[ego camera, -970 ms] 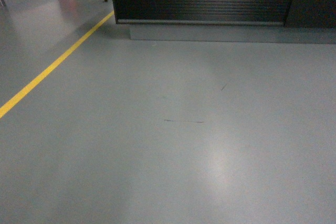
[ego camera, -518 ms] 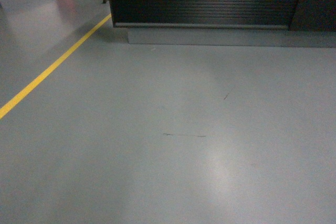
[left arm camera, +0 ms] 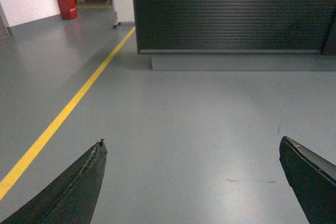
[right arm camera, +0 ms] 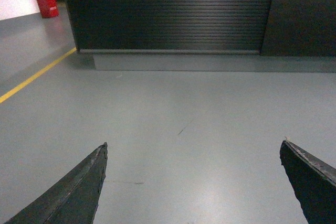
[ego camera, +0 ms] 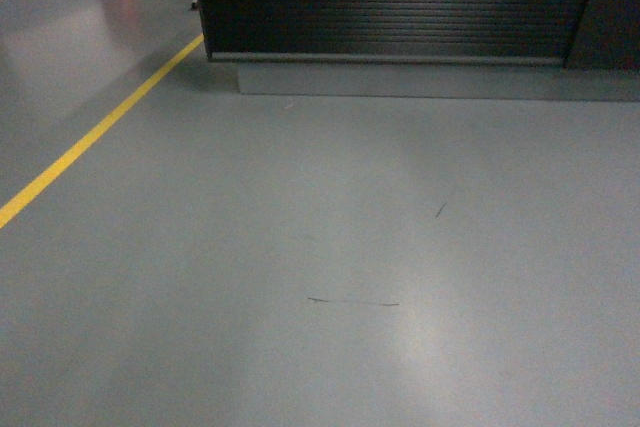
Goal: Place dark red mango on scale at checkout
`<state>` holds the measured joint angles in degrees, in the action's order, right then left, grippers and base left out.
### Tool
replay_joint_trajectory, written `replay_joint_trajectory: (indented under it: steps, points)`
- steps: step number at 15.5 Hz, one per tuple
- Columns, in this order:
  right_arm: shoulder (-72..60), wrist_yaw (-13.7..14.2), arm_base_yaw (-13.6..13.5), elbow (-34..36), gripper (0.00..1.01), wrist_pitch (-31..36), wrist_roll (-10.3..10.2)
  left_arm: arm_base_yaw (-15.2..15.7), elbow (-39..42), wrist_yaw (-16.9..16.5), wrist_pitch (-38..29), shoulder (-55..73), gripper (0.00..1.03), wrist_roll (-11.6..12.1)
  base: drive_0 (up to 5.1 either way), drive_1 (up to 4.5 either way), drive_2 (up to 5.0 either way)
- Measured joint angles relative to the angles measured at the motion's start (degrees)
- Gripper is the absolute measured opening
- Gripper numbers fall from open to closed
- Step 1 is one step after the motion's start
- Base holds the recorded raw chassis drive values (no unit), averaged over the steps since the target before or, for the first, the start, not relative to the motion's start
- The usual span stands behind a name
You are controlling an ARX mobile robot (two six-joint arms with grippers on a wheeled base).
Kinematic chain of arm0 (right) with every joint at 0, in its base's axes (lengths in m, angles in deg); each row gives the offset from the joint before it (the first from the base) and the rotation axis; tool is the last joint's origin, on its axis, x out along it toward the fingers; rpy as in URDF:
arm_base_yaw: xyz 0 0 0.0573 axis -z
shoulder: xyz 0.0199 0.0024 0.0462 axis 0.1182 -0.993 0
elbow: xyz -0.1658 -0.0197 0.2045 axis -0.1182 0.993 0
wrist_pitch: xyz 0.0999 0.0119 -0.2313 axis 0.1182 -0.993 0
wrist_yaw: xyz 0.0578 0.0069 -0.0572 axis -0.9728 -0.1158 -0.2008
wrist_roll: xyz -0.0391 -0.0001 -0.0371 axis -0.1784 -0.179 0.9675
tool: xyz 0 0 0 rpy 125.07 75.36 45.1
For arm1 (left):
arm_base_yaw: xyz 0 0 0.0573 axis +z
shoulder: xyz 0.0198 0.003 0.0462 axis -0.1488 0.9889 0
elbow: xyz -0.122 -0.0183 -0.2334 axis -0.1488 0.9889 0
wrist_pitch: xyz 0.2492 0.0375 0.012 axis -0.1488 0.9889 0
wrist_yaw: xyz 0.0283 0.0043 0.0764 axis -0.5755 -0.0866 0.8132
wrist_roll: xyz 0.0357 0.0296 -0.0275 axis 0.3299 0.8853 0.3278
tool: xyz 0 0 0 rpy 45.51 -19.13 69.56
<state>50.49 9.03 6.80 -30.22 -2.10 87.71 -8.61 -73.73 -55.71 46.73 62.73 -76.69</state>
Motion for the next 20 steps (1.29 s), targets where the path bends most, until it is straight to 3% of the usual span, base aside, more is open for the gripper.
replay_joint_trajectory:
  steps: [20]
  points:
    - [0.0, 0.0, 0.0, 0.0, 0.98, -0.02, 0.0, 0.0, 0.0, 0.0, 0.04, 0.0, 0.98, 0.0, 0.1, 4.37, -4.3]
